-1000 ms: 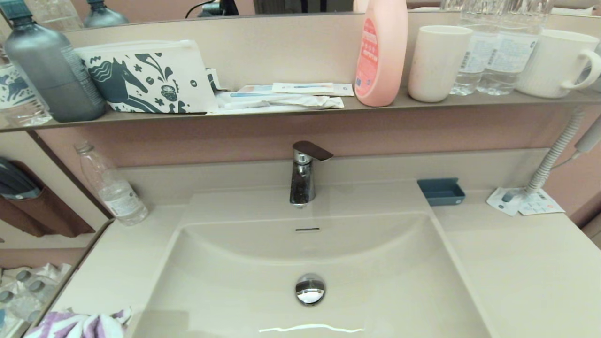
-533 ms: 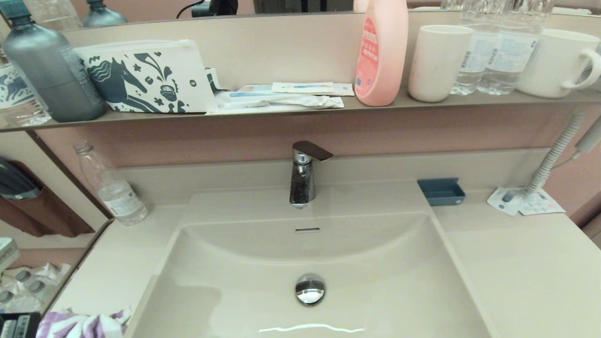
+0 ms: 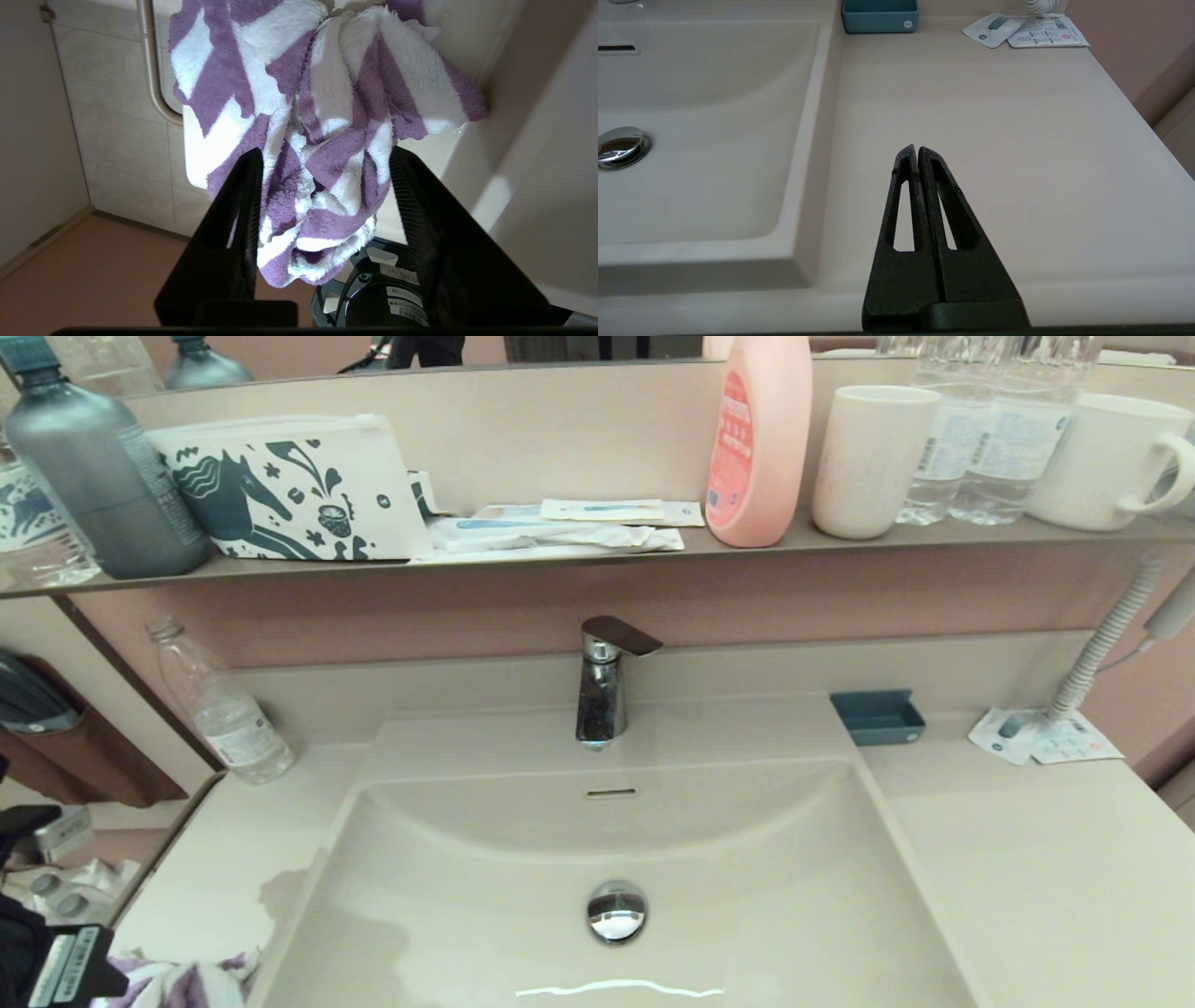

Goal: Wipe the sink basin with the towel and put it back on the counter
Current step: Pick up the cloth

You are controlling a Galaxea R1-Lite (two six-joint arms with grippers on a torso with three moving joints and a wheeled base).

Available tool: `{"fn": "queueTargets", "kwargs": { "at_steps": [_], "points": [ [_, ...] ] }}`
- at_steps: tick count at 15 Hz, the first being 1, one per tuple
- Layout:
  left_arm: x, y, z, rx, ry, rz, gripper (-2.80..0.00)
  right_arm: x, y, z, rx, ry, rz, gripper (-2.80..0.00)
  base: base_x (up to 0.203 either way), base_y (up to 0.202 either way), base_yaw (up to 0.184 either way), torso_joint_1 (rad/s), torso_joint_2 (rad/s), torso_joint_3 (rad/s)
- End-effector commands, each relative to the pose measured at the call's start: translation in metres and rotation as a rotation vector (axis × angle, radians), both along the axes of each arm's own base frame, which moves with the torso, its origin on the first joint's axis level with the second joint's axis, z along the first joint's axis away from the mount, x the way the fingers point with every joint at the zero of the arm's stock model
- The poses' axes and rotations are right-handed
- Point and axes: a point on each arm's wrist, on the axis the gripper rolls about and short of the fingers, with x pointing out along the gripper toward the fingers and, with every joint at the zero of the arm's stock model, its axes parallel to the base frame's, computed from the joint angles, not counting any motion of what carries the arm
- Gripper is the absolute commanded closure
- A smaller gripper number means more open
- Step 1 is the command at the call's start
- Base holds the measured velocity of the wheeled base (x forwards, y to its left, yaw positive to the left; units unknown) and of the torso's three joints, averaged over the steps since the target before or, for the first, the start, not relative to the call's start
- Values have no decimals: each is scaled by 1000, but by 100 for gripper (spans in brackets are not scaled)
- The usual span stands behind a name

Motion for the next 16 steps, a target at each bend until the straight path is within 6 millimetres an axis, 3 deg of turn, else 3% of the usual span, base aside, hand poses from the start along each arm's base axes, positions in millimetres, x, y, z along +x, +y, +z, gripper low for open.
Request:
{"fn": "queueTargets", "kwargs": {
  "at_steps": [1, 6, 16],
  "points": [
    [9, 12, -11, -47, 61, 15, -280, 0, 0, 0, -1, 0, 1, 0, 0, 0, 0, 0, 0, 0],
    [10, 47, -32, -164, 129, -12, -280, 0, 0, 0, -1, 1, 1, 0, 0, 0, 0, 0, 0, 0],
    [34, 78, -81, -286, 194, -54, -280, 0, 0, 0, -1, 0, 1, 0, 0, 0, 0, 0, 0, 0]
  ]
}}
